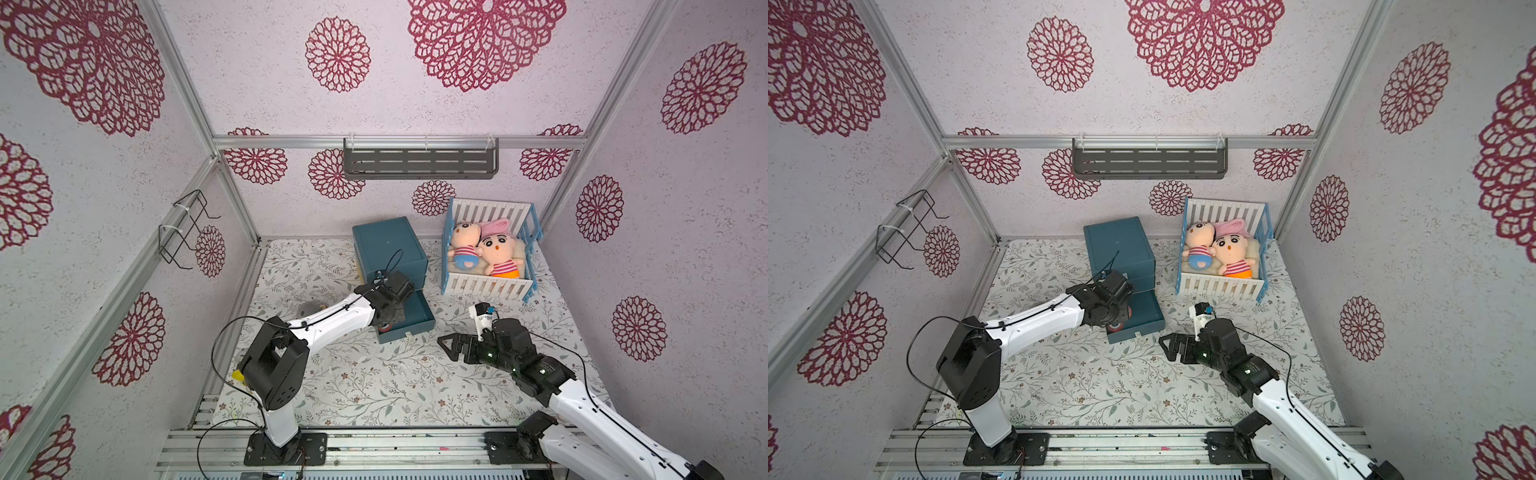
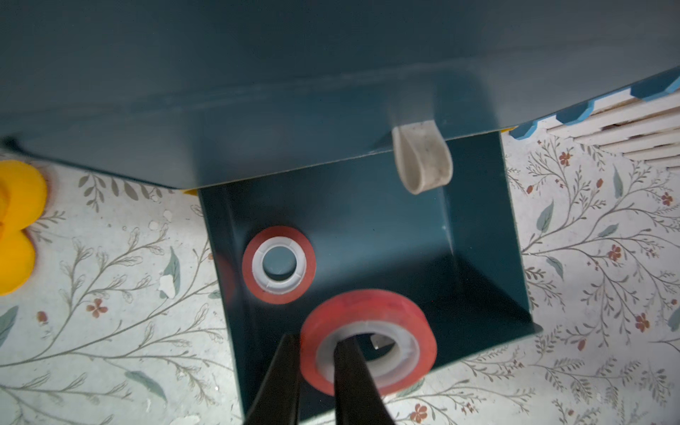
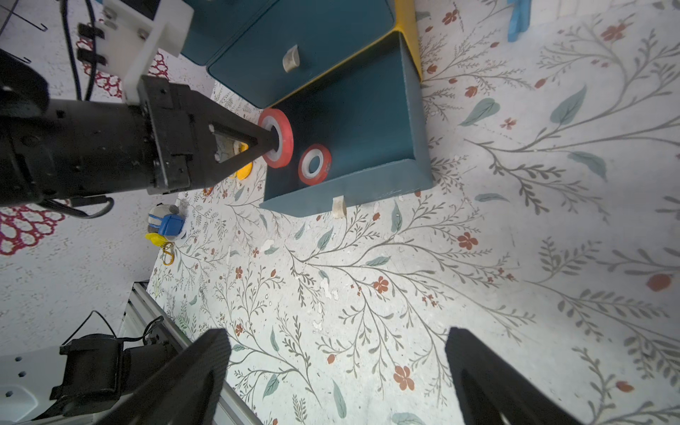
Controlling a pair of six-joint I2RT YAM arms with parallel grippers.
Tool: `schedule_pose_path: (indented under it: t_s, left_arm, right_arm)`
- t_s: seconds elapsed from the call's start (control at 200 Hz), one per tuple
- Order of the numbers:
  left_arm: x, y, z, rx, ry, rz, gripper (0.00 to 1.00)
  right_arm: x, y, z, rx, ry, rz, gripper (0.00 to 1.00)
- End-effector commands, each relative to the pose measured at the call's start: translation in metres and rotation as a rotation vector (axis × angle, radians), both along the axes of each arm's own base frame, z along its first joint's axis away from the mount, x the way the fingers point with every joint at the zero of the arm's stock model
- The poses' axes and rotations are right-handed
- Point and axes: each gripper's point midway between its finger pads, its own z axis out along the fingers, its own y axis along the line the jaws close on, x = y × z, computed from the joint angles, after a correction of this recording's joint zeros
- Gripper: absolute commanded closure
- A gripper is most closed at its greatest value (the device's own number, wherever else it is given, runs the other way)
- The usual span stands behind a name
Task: Place the transparent tape into the drawer according to color
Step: Place the tape in the drawer, then close the drawer in the storage box.
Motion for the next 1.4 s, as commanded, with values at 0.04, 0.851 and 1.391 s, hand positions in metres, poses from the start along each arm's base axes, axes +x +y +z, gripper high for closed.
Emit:
schedule_pose_path:
  t_s: [0.04, 0.851, 1.391]
  left_arm:
    - [0.009, -0.007, 0.009, 0.011, -0.054, -0.002, 0.65]
    - [-0.026, 0.003, 0.109, -0.136, -0.226, -0.111, 0.06]
    - [0.001, 0.062, 0.168, -0.185, -0.279, -0.013, 0.03]
  right_arm:
    - [0.002, -0.003, 0.003, 0.011, -0.014, -0.022, 0.01]
    - [0.006, 0.010, 0.006, 0.045, -0.026, 0.029, 0.01]
    - [0.013, 0.036, 0.017, 0.057, -0.071, 0.094, 0.01]
